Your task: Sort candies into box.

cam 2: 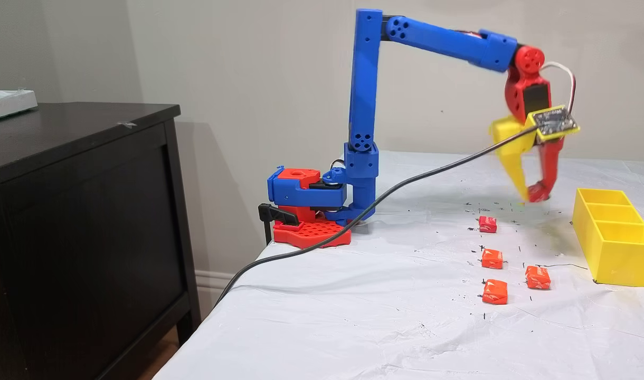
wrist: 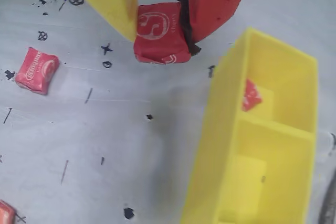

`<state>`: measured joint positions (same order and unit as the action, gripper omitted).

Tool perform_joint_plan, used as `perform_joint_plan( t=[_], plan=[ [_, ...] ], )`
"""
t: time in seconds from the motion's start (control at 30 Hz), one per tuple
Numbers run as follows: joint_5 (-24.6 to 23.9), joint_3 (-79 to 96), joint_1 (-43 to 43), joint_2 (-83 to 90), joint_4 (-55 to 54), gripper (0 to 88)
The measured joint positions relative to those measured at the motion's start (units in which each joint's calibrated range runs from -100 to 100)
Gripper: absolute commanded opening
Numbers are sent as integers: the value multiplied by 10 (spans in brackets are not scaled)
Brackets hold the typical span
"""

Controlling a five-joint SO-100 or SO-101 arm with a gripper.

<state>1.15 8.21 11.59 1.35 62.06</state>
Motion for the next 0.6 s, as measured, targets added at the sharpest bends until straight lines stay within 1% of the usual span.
perform_joint_plan(
  t=[0.3,0.6],
  plan=[
    [0,-114,-56,7,21,2],
    [0,-192,-80,-43,27,2]
  ],
)
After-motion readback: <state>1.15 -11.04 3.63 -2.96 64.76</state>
